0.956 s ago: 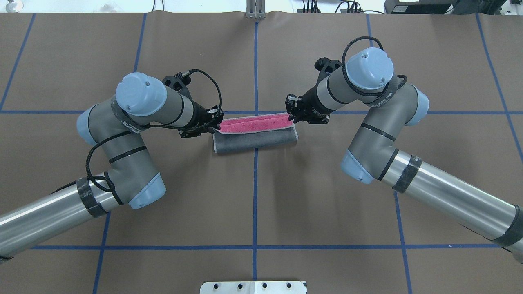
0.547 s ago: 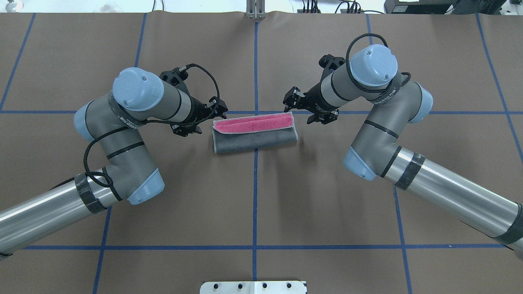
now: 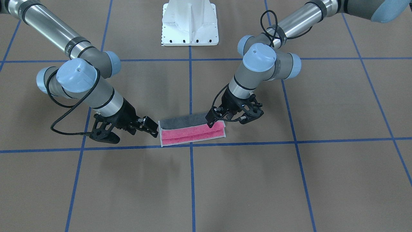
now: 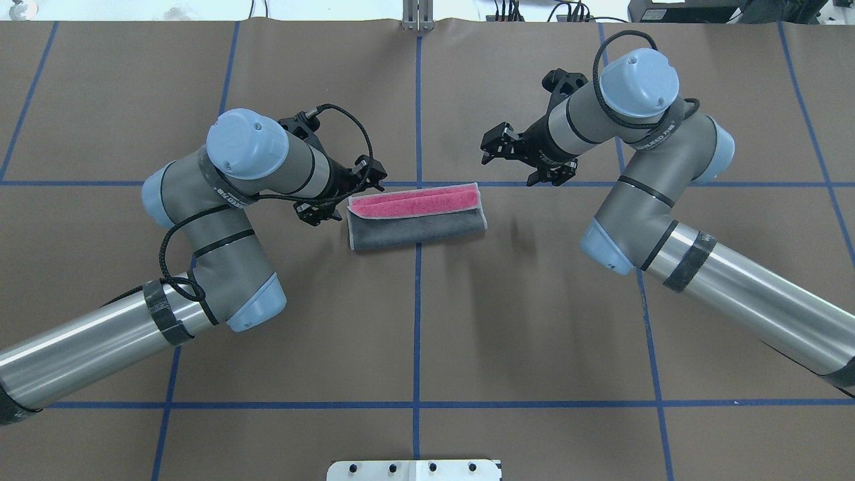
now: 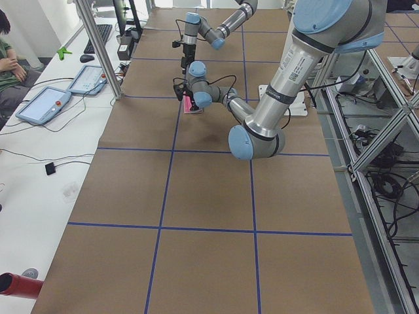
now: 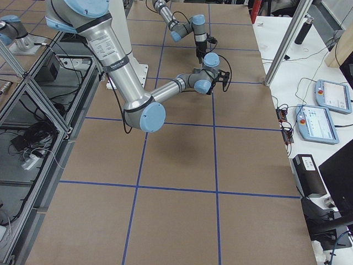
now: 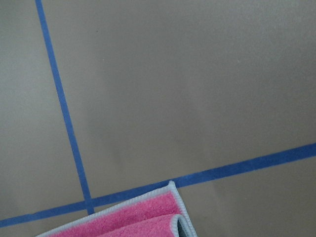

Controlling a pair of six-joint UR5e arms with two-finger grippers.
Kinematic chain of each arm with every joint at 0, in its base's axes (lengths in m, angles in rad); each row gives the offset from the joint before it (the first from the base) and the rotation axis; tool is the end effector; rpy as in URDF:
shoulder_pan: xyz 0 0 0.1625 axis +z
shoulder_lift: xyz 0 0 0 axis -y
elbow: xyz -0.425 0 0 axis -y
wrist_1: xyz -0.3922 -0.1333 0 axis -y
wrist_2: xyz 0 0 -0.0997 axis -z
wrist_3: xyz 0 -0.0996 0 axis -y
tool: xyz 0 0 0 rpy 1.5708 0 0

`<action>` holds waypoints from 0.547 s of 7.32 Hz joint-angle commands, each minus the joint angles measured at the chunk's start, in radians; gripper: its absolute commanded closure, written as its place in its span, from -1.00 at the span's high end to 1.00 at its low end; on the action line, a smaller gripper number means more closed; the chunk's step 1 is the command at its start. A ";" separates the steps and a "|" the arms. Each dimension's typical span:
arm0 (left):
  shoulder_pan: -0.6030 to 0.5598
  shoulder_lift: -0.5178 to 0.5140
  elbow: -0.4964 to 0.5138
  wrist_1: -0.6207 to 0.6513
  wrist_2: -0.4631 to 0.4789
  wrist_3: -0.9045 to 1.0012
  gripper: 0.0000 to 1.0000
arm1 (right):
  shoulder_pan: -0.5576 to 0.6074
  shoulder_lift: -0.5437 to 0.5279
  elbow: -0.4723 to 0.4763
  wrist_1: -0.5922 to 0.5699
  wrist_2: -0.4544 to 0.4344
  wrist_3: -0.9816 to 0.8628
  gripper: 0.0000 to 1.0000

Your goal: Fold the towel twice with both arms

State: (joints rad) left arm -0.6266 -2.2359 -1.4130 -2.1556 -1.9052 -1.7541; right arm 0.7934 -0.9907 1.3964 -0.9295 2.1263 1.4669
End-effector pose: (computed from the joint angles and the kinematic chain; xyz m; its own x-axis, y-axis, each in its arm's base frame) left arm 0.5360 -0.5122 0.2612 0.3089 -0.4362 -0.8452 0.3806 0.8711 -0.3104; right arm -0.4450 -0.5673 0.3192 0.3785 0.2590 0.8886 -0.2473 0.9534 -0.1725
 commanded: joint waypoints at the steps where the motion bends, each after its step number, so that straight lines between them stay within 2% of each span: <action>1: 0.025 -0.010 0.009 0.000 0.003 -0.018 0.98 | 0.052 -0.031 -0.002 0.000 0.058 -0.062 0.98; 4: 0.047 -0.057 0.068 -0.001 0.031 -0.022 0.98 | 0.069 -0.045 -0.004 0.001 0.072 -0.089 0.98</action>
State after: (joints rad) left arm -0.5853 -2.2721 -1.3682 -2.1566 -1.8791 -1.7754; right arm 0.8546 -1.0288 1.3941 -0.9293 2.1886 1.3914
